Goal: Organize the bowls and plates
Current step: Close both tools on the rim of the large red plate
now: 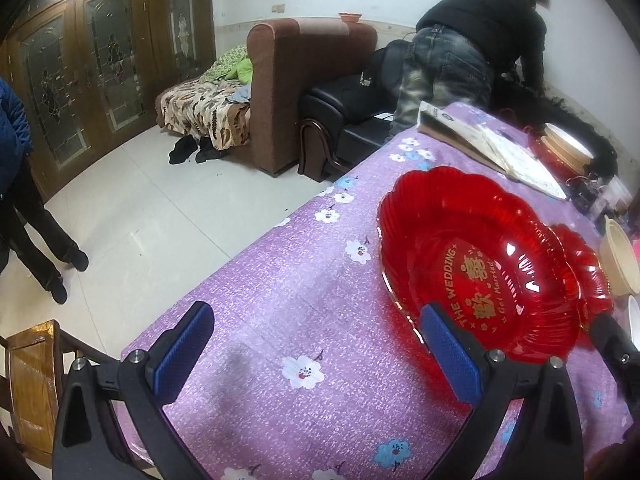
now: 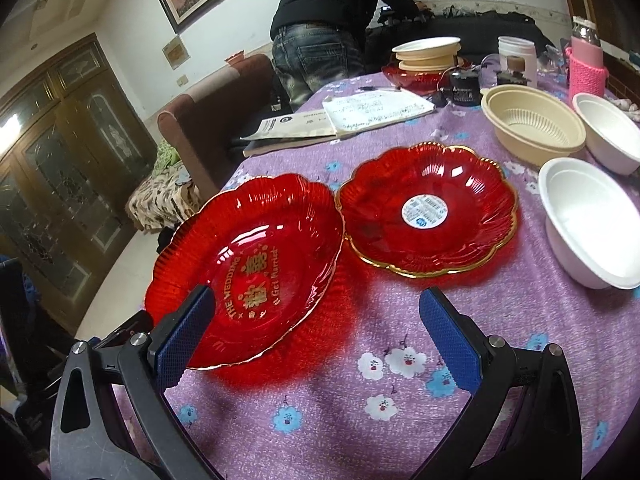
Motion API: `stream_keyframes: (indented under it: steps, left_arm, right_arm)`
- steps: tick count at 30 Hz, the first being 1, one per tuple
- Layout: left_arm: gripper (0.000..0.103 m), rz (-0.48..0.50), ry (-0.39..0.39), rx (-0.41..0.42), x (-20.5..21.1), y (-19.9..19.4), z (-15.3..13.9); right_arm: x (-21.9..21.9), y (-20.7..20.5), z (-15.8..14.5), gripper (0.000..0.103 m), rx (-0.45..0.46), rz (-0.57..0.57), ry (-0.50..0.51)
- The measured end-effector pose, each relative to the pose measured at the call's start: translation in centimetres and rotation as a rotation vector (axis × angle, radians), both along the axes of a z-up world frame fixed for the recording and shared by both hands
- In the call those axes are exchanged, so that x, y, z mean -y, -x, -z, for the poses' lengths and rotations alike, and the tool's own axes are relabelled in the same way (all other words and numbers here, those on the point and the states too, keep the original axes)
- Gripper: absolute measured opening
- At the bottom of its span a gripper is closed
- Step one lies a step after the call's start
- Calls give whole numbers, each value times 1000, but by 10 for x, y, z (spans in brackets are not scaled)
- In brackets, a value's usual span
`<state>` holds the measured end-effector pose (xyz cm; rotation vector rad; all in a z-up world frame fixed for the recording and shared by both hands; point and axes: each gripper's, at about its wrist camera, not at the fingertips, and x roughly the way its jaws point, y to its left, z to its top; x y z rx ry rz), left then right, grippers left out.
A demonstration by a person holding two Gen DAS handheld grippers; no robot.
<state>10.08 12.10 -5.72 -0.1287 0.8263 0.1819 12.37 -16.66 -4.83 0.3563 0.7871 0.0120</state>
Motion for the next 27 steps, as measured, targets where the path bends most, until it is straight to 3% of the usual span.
stream_keyframes:
  steps: [22, 27]
  left_arm:
    - [103, 25, -1, 12, 18, -19, -8]
    - [103, 20, 2, -52, 21, -30, -1]
  right_arm:
    - [1, -13, 11, 103, -23, -6, -117]
    - [-1, -24, 19, 99, -69, -4, -143]
